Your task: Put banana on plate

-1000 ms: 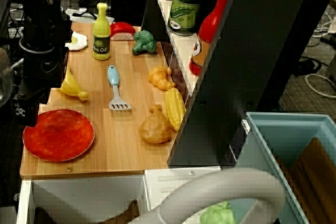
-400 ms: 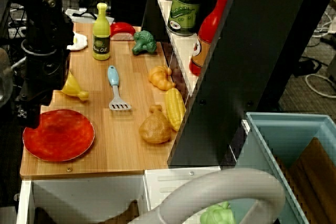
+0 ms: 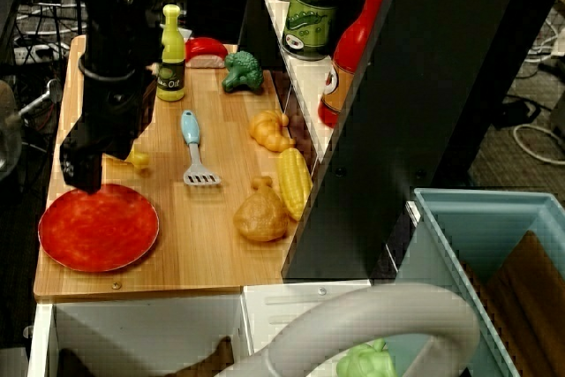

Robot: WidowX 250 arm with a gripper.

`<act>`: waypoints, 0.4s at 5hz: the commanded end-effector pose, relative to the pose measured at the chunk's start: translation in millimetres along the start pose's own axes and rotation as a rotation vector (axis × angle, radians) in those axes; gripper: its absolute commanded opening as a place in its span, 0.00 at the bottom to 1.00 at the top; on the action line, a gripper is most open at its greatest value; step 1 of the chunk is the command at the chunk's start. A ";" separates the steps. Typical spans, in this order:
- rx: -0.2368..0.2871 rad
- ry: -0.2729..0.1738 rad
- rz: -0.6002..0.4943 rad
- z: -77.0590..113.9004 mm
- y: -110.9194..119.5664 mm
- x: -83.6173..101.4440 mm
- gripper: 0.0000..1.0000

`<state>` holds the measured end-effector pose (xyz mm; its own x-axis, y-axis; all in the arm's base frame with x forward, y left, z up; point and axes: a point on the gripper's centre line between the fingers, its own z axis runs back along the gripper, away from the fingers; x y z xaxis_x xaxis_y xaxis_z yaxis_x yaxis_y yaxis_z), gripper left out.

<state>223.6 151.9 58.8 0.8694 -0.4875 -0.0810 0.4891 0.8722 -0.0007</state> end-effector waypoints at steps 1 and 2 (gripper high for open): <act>-0.015 0.003 -0.155 16.2 43.2 -13.6 1.00; -0.032 0.015 -0.156 16.2 64.6 -27.1 1.00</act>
<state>229.4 214.9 65.5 0.7789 -0.6197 -0.0963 0.6136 0.7848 -0.0875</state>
